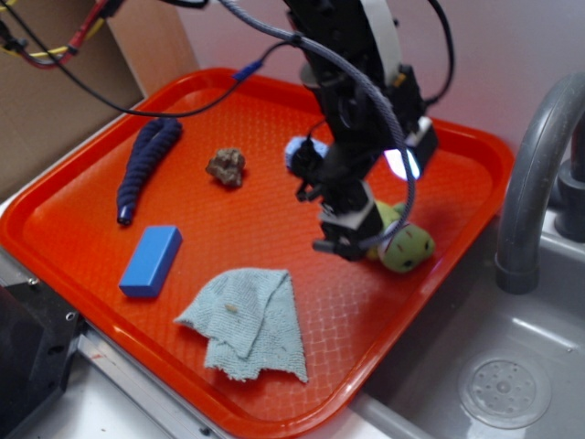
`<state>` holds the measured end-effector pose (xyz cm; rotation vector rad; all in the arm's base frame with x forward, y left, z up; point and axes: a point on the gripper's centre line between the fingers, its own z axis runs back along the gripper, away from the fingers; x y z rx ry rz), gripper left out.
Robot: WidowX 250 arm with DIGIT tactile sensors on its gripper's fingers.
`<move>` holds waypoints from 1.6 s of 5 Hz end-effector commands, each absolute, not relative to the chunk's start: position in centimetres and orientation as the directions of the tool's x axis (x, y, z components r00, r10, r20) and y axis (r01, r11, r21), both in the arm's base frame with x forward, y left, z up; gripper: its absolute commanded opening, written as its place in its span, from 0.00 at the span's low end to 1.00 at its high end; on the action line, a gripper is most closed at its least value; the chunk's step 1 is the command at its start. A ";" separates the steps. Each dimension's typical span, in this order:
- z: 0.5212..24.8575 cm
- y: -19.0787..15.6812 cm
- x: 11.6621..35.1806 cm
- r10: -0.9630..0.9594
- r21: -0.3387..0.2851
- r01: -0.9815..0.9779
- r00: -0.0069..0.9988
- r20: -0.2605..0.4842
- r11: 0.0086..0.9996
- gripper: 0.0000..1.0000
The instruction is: Grab the green animal.
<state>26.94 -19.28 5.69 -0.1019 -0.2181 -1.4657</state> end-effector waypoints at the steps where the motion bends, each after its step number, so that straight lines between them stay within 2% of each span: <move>1: 4.6 -20.5 25.2 -0.972 -0.005 0.997 0.071 0.224 0.072 1.00; 2: 4.2 -19.9 25.0 -0.965 -0.031 0.991 0.133 0.225 0.129 0.00; 3: 3.5 -19.9 25.0 -0.964 -0.055 0.985 0.172 0.205 0.164 0.00; 4: 6.5 -16.8 25.8 -0.910 -0.087 0.909 0.412 0.040 0.408 0.00; 5: 9.2 -13.4 25.4 -0.768 0.066 0.775 0.631 -0.111 0.628 0.00; 6: 12.8 -10.5 23.4 -0.580 0.159 0.586 0.810 -0.090 0.794 0.00; 7: 16.4 -10.3 22.3 -0.363 0.144 0.368 0.930 -0.056 0.919 0.00; 8: 20.2 -10.9 20.6 -0.123 0.133 0.121 0.992 0.013 0.984 0.00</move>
